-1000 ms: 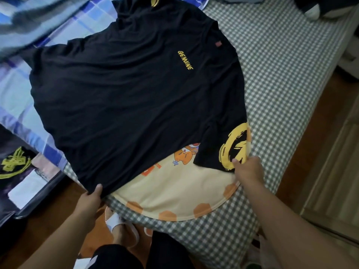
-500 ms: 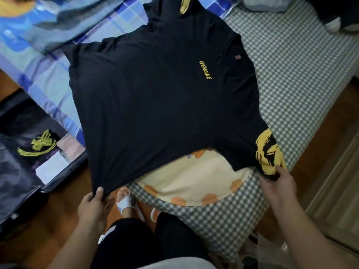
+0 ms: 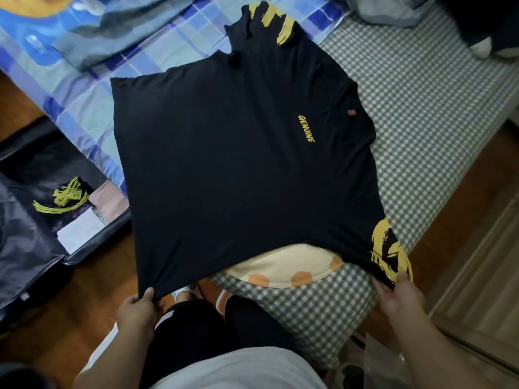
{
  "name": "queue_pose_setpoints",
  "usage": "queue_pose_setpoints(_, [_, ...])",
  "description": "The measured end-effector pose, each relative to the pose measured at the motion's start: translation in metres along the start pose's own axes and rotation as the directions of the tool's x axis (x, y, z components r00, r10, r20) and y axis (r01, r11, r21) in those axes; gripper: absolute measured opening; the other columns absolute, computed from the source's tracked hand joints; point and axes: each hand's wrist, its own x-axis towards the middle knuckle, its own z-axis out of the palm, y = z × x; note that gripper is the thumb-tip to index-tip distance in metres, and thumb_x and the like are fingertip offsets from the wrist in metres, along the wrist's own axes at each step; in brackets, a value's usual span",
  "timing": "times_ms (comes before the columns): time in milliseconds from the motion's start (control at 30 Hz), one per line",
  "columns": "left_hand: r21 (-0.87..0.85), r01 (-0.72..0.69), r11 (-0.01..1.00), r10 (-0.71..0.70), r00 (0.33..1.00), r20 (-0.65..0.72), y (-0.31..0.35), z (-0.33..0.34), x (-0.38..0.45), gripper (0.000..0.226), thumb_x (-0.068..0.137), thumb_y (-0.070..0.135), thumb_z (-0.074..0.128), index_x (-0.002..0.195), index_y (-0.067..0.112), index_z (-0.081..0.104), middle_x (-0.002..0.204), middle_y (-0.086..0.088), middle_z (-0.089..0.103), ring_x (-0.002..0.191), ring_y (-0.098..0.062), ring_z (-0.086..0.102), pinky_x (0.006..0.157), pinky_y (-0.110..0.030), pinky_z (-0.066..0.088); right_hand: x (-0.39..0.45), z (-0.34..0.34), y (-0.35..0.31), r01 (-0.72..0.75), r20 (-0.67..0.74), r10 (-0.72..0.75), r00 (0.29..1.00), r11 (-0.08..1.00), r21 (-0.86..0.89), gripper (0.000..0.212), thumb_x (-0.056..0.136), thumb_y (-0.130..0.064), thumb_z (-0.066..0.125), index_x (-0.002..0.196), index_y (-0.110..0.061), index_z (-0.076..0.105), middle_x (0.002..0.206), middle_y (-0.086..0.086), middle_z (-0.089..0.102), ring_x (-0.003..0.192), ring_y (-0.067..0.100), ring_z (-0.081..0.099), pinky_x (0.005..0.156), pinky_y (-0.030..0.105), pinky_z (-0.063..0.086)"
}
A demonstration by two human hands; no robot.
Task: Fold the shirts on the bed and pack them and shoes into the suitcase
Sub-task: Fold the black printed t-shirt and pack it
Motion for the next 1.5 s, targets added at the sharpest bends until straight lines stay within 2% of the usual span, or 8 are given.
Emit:
queue_pose_setpoints(267, [-0.257,0.074,0.963,-0.023,0.98,0.197,0.052,0.003,-0.028,0.011,0.105,0.01,0.048,0.113,0.01,0.056,0.101,-0.007,0.063,0.08,-0.019,0.059,0.096,-0.039,0.048,-0.062,0.072,-0.053,0.12,0.294,-0.162,0.942,0.98,0.156,0.039,0.104,-0.017,0.051,0.141,-0.006,0.046,0.122,0.014,0.059,0.108,0.032,0.064,0.085,0.05,0.059])
queue_pose_setpoints(433, [-0.46,0.019,0.887,0.094,0.971,0.221,0.117,0.007,-0.031,0.027,0.103,0.004,0.042,0.12,0.023,0.052,0.101,-0.007,0.064,0.08,-0.02,0.065,0.083,-0.039,0.053,-0.093,0.154,-0.102,0.17,0.515,-0.256,0.818,0.963,0.21,0.019,0.104,-0.017,0.05,0.12,-0.007,0.054,0.126,0.014,0.06,0.107,0.032,0.068,0.088,0.052,0.059])
queue_pose_setpoints(667, [-0.507,-0.049,0.861,0.2,0.948,0.248,0.216,0.036,-0.012,0.018,0.105,0.006,0.041,0.095,0.014,0.054,0.103,-0.008,0.062,0.077,-0.016,0.073,0.093,-0.037,0.057,-0.118,0.295,-0.168,0.268,0.647,-0.321,0.691,0.946,0.183,0.02,0.103,-0.022,0.051,0.114,-0.006,0.056,0.113,0.019,0.069,0.089,0.03,0.075,0.075,0.046,0.062])
queue_pose_setpoints(800, [-0.391,-0.131,0.911,0.236,0.943,0.234,0.25,0.063,0.008,0.027,0.108,0.023,0.039,0.122,0.007,0.056,0.123,-0.011,0.062,0.106,-0.026,0.064,0.106,-0.044,0.046,-0.116,0.341,-0.162,0.451,0.75,-0.289,0.596,0.892,-0.015,0.022,0.104,-0.034,0.051,0.119,-0.019,0.059,0.102,0.002,0.067,0.09,0.017,0.068,0.087,0.037,0.055])
queue_pose_setpoints(933, [-0.125,-0.088,0.988,0.109,0.979,0.173,0.202,0.093,0.018,0.022,0.106,0.019,0.043,0.125,0.01,0.05,0.102,-0.014,0.057,0.077,-0.026,0.059,0.071,-0.043,0.052,-0.041,0.299,-0.074,0.574,0.593,-0.268,0.759,0.705,-0.417,0.019,0.098,-0.008,0.054,0.115,-0.009,0.062,0.096,0.009,0.061,0.082,0.019,0.058,0.081,0.039,0.054])
queue_pose_setpoints(1133, [-0.195,0.178,0.965,-0.13,0.963,0.235,0.14,0.128,0.056,0.033,0.107,0.039,0.046,0.091,0.01,0.051,0.056,-0.005,0.047,0.045,-0.013,0.042,0.064,-0.031,0.054,0.042,0.269,-0.029,0.158,0.359,-0.02,0.933,0.919,-0.36,0.003,0.092,-0.001,0.056,0.09,0.0,0.055,0.084,0.015,0.056,0.076,0.023,0.061,0.071,0.034,0.056])
queue_pose_setpoints(1333, [-0.486,0.155,0.86,-0.1,0.985,0.138,0.159,0.142,0.111,0.035,0.103,0.02,0.057,0.138,0.023,0.057,0.123,0.0,0.065,0.097,-0.016,0.066,0.067,-0.033,0.06,0.077,0.313,-0.071,0.038,0.411,-0.028,0.911,0.999,-0.015,0.029,0.099,-0.025,0.064,0.126,-0.016,0.059,0.112,0.004,0.07,0.093,0.015,0.069,0.066,0.029,0.061])
queue_pose_setpoints(1500, [-0.443,0.054,0.895,-0.079,0.996,-0.039,0.137,0.107,0.112,0.045,0.095,0.008,0.065,0.138,0.014,0.052,0.131,-0.012,0.063,0.106,-0.029,0.066,0.069,-0.048,0.061,0.067,0.27,-0.077,0.3,0.249,-0.25,0.936,0.935,-0.187,0.01,0.101,-0.01,0.058,0.095,-0.019,0.061,0.096,0.004,0.067,0.061,0.008,0.057,0.067,0.028,0.057])
